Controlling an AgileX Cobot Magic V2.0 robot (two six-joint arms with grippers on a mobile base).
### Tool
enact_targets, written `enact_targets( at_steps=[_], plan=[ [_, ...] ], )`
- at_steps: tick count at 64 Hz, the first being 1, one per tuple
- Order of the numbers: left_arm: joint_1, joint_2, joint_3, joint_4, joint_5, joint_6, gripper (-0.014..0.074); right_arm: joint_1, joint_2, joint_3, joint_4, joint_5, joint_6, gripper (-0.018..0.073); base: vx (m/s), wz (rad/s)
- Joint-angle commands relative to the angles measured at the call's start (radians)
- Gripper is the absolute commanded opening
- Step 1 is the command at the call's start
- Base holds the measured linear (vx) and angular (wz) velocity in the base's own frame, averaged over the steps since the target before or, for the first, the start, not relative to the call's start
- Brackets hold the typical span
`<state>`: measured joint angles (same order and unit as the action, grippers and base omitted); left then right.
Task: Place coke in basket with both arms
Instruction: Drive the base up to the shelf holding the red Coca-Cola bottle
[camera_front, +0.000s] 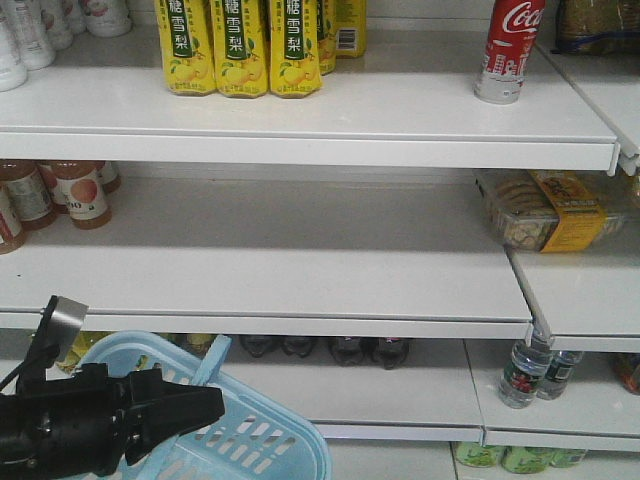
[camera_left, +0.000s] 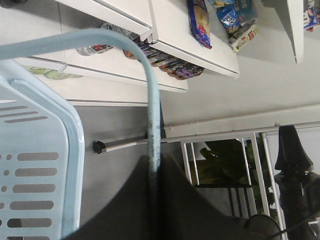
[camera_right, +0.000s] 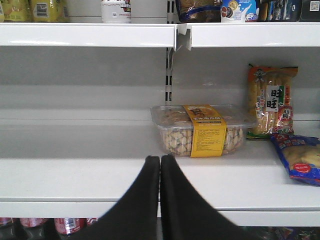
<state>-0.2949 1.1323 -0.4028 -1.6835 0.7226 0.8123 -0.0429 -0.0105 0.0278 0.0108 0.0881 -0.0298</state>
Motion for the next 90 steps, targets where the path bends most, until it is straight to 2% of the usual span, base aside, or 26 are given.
enact_targets(
  at_steps=[1,90],
  plan=[
    [-0.004,-0.023,-0.026,-0.099,0.048,0.005,-0.0006,0.000,-0.013,0.008,-0.004,-0.071,-0.010,-0.0010,0.05,0.04],
    [-0.004,-0.023,-0.026,-0.099,0.048,0.005,-0.0006,0.000,-0.013,0.008,-0.004,-0.071,-0.010,-0.0010,0.04,0.00]
  ],
)
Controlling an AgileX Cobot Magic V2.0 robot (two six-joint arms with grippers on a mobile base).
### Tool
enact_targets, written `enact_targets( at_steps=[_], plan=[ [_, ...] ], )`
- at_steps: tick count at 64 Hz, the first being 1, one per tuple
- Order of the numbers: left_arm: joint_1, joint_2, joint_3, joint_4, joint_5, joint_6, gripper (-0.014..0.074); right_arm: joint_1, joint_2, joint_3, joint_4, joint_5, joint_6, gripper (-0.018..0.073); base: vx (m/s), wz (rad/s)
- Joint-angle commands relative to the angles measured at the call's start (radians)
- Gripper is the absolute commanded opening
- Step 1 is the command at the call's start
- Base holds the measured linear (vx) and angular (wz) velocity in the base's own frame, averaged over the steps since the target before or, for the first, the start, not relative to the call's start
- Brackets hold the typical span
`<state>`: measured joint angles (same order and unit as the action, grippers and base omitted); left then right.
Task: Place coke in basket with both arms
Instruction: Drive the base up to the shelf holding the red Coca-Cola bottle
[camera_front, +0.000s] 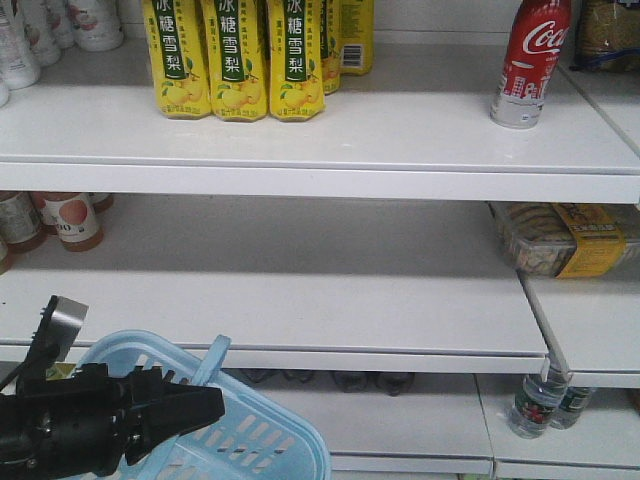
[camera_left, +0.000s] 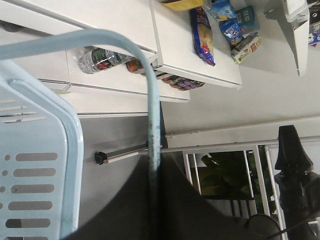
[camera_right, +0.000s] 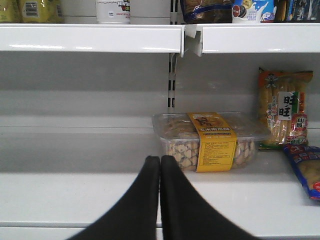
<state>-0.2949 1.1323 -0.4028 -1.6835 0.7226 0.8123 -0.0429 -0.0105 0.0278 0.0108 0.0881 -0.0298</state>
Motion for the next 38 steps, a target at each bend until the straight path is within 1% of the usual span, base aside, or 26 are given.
enact_targets(
  at_steps=[1,38],
  plan=[
    [-0.004,-0.023,-0.026,-0.099,0.048,0.005,-0.0006,0.000,-0.013,0.008,-0.004,-0.071,-0.010,-0.0010,0.02,0.00],
    [-0.004,-0.023,-0.026,-0.099,0.048,0.005,-0.0006,0.000,-0.013,0.008,-0.004,-0.071,-0.010,-0.0010,0.01,0.00]
  ],
)
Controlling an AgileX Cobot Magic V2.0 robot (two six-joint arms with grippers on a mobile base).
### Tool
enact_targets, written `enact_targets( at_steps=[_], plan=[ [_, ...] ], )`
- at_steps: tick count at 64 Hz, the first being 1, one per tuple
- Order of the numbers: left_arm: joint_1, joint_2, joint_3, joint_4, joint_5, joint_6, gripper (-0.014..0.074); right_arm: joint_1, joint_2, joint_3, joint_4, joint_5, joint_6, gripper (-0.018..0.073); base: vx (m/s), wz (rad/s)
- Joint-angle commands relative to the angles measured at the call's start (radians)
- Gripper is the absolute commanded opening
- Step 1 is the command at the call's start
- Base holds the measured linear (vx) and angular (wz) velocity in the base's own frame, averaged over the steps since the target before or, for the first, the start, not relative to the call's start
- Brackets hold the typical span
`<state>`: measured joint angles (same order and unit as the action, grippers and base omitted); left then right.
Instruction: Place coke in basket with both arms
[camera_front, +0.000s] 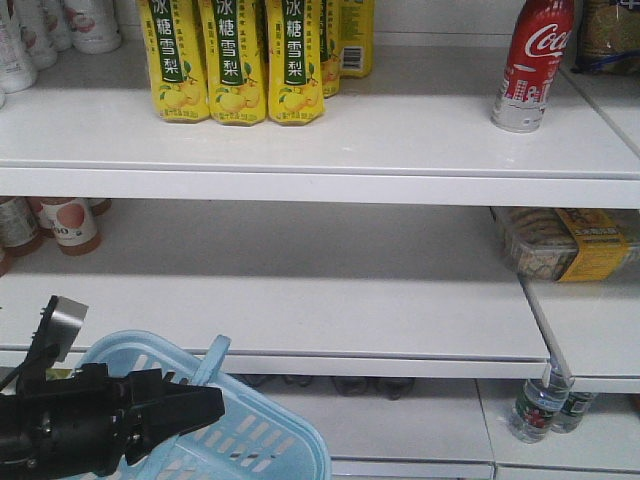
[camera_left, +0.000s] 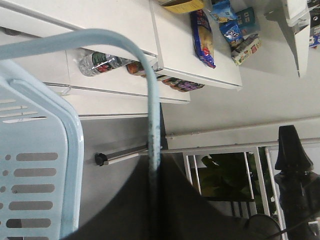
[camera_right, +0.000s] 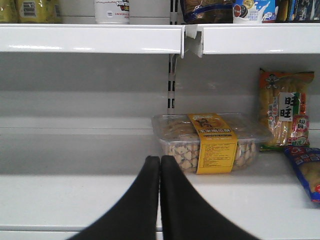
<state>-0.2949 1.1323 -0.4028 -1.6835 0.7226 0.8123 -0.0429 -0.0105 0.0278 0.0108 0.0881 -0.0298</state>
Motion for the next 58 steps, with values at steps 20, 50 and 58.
enact_targets(
  at_steps=[20,50,58],
  plan=[
    [-0.004,-0.023,-0.026,-0.099,0.048,0.005,-0.0006,0.000,-0.013,0.008,-0.004,-0.071,-0.010,-0.0010,0.01,0.00],
    [-0.004,-0.023,-0.026,-0.099,0.048,0.005,-0.0006,0.000,-0.013,0.008,-0.004,-0.071,-0.010,-0.0010,0.01,0.00],
    [-0.004,-0.023,-0.026,-0.099,0.048,0.005,-0.0006,0.000,-0.013,0.008,-0.004,-0.071,-0.010,-0.0010,0.01,0.00]
  ],
)
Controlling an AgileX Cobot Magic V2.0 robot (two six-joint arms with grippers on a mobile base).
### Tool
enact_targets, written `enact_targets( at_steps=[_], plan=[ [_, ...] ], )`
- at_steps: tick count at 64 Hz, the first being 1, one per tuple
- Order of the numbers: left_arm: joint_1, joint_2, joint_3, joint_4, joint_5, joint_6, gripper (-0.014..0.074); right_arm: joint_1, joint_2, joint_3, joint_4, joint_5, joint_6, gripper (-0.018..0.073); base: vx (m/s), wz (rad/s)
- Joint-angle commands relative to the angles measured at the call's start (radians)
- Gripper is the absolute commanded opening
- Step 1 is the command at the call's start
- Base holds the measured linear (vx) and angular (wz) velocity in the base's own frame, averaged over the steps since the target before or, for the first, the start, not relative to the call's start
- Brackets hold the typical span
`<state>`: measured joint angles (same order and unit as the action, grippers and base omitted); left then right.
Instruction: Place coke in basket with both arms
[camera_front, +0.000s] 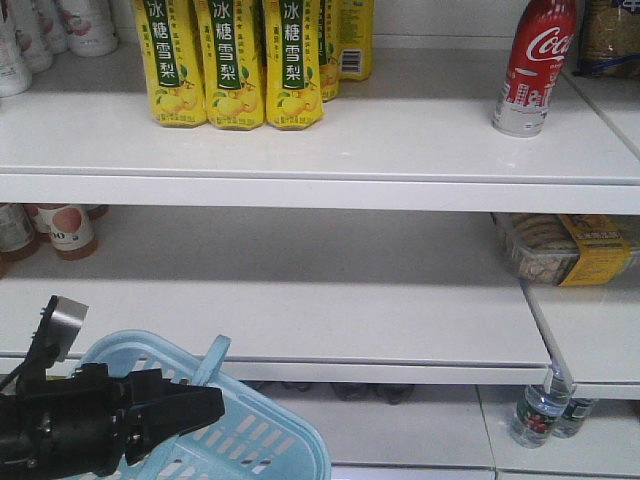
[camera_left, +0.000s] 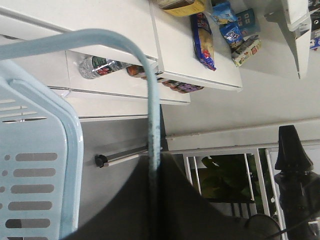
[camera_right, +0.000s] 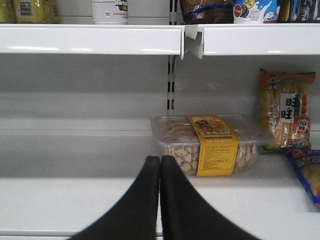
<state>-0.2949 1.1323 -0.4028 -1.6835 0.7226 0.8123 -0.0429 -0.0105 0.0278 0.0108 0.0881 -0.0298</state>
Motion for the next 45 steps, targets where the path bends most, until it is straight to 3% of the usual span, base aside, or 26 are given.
enact_targets(
  at_steps=[1,45],
  plan=[
    [-0.004,-0.023,-0.026,-0.099,0.048,0.005,-0.0006,0.000,-0.013,0.008,-0.004,-0.071,-0.010,-0.0010,0.01,0.00],
    [-0.004,-0.023,-0.026,-0.099,0.048,0.005,-0.0006,0.000,-0.013,0.008,-0.004,-0.071,-0.010,-0.0010,0.01,0.00]
  ],
)
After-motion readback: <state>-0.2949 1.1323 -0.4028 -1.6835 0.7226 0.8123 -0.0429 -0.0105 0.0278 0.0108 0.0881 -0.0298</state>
